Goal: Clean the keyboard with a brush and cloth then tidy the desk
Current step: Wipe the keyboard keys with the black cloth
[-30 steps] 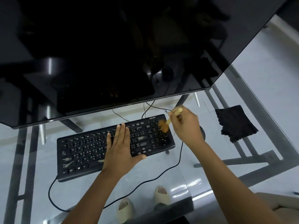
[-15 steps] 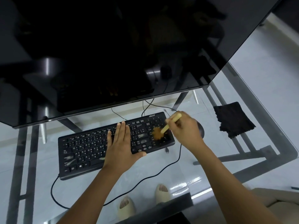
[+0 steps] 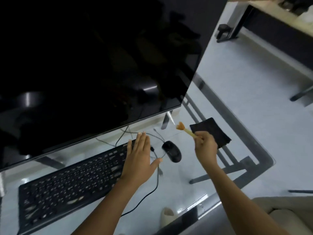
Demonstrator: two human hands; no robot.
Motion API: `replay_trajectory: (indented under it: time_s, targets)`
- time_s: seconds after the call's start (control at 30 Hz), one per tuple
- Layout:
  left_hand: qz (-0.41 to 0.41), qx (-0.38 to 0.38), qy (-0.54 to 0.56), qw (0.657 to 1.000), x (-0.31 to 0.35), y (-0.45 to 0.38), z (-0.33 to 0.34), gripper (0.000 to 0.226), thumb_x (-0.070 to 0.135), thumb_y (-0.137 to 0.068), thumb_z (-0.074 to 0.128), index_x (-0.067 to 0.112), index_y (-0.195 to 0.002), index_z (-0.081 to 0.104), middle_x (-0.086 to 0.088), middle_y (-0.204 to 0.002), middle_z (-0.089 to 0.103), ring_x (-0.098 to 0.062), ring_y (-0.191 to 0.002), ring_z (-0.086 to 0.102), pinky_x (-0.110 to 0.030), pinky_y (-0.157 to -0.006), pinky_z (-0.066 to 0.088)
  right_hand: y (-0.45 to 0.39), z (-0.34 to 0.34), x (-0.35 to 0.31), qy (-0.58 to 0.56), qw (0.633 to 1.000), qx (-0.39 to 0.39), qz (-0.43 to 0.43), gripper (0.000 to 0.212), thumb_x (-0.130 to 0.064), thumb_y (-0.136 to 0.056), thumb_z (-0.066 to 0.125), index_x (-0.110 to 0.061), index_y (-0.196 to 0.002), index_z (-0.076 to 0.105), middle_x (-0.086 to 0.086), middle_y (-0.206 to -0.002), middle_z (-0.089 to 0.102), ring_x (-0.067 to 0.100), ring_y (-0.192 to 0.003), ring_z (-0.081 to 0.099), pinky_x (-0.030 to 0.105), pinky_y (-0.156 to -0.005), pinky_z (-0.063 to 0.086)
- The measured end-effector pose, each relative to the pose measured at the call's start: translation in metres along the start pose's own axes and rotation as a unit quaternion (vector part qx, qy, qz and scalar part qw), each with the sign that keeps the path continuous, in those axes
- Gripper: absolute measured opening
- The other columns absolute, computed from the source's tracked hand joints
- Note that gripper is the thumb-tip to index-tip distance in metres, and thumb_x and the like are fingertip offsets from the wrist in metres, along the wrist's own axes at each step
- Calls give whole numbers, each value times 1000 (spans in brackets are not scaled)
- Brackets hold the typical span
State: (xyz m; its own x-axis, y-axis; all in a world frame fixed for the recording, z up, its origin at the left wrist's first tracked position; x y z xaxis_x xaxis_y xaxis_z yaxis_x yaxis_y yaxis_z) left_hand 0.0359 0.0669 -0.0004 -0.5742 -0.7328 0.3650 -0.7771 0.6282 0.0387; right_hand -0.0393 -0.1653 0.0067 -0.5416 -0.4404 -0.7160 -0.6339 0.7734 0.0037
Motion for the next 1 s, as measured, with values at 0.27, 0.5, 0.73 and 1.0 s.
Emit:
replay_trajectory:
  time_s: [0.27,0.5,0.73,1.0]
  targets:
    - [2,-55,-22,998,77,-77,35,82,57,-95,36,9,-152,3,-6,-161,-4,-19,-148,-11,-46,-119,-2,-11,33,49,158,982,-16,-99,5,-19,-87,69,-17,-90,68,2,-88,66,22,-79,57,37,-69,46]
    - [-8,-60,-27,998,113,-123,65,69,49,-99,33,9,-151,15,-8,-161,7,-21,-148,-4,-47,-119,4,-44,7,61,142,977,-20,-156,18,-33,-88,64,-20,-101,66,-2,-98,64,19,-88,56,35,-76,41]
    - [-56,-64,-82,993,148,-174,93,66,53,-97,33,3,-141,39,-11,-147,35,-27,-137,27,-43,-113,23,-140,-45,94,212,974,-73,20,46,-35,-94,56,-11,-133,48,12,-134,47,29,-121,47,41,-101,39]
    - [-25,-26,65,997,164,-179,98,20,36,-88,64,20,-98,57,3,-105,54,-16,-104,50,-27,-84,45,-136,-27,108,231,966,-117,7,30,-34,-96,50,-13,-116,53,7,-113,57,26,-101,55,40,-89,45]
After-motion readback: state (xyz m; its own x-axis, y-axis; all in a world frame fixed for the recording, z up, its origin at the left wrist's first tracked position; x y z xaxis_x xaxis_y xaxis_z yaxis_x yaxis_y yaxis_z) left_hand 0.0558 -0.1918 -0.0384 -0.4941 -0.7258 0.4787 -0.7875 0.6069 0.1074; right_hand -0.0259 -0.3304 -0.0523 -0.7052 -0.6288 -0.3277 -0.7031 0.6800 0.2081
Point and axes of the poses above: each hand's wrist, its own y-axis away from the middle knuckle, its own z-axis out of the palm, x = y × z, the point moved 4 cm from there along -y, towards the middle knuckle
